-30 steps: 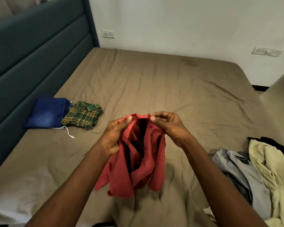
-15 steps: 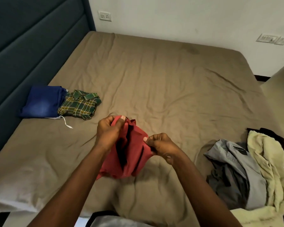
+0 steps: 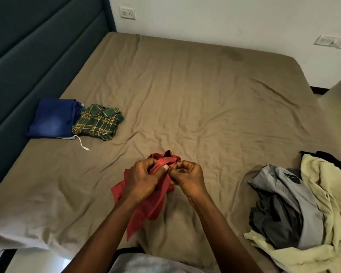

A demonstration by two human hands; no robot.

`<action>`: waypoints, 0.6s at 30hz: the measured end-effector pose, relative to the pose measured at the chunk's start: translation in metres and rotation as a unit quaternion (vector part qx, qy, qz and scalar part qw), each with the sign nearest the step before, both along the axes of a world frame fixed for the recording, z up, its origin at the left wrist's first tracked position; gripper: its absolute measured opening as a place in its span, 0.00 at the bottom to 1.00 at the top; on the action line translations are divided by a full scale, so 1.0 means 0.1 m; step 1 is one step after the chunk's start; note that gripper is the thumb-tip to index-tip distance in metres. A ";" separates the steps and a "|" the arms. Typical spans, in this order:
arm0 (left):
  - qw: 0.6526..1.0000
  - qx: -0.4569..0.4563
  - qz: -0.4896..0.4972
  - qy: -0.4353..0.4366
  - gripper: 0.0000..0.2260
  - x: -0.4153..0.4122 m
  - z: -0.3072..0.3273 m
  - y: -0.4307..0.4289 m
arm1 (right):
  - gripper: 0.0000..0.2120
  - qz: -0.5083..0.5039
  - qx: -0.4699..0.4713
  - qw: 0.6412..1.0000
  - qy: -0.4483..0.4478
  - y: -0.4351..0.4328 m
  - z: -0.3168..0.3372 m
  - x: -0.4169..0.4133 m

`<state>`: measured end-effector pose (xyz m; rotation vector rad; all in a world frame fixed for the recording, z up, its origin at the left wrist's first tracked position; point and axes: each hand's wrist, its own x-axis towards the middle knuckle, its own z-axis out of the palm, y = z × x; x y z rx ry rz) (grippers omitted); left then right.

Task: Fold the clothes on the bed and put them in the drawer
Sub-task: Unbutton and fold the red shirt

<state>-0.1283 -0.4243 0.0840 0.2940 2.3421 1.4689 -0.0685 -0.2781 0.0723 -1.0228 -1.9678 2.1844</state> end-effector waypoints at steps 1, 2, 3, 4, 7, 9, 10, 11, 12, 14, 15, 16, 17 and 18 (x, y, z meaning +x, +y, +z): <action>0.999 -0.024 0.003 0.035 0.09 0.01 -0.01 0.01 | 0.02 0.005 0.023 1.000 0.000 -0.01 -0.01 0.00; 0.997 -0.047 0.009 0.067 0.10 0.02 -0.02 0.02 | 0.02 0.006 0.036 0.999 0.002 -0.02 -0.03 0.01; 0.994 -0.063 0.016 0.086 0.11 0.03 -0.02 0.03 | 0.02 0.002 0.036 0.999 0.006 -0.04 -0.03 0.02; 0.993 -0.072 0.018 0.093 0.11 0.03 -0.04 0.03 | 0.02 -0.006 0.027 1.000 0.009 -0.05 -0.03 0.03; 0.996 -0.052 0.013 0.075 0.13 0.06 -0.09 0.02 | 0.02 -0.016 0.010 1.000 0.007 -0.06 0.01 0.05; 0.999 -0.005 0.015 0.039 0.14 0.08 -0.11 0.01 | 0.03 -0.003 0.013 1.000 0.007 -0.05 0.05 0.06; 1.000 0.015 0.019 0.018 0.14 0.08 -0.12 0.01 | 0.04 0.006 0.024 1.000 0.009 -0.05 0.06 0.05; 0.999 0.029 0.027 0.003 0.14 0.07 -0.13 0.01 | 0.04 0.015 0.042 0.999 0.012 -0.05 0.06 0.05; 0.999 0.033 0.037 -0.005 0.15 0.07 -0.14 0.01 | 0.05 0.022 0.064 0.998 0.017 -0.05 0.06 0.05; 0.997 0.031 0.067 -0.014 0.16 0.07 -0.12 0.04 | 0.06 0.028 0.107 0.994 0.024 -0.08 0.06 0.03; 0.996 0.026 0.085 -0.017 0.16 0.08 -0.11 0.06 | 0.05 0.027 0.122 0.992 0.028 -0.09 0.06 0.03; 0.995 0.017 0.102 -0.015 0.15 0.09 -0.09 0.09 | 0.05 0.024 0.137 0.990 0.032 -0.10 0.06 0.02; 0.993 0.007 0.117 -0.012 0.14 0.10 -0.06 0.12 | 0.04 0.022 0.150 0.988 0.036 -0.11 0.07 0.02; 0.992 0.000 0.127 -0.012 0.13 0.10 -0.05 0.14 | 0.04 0.023 0.161 0.986 0.039 -0.11 0.07 0.01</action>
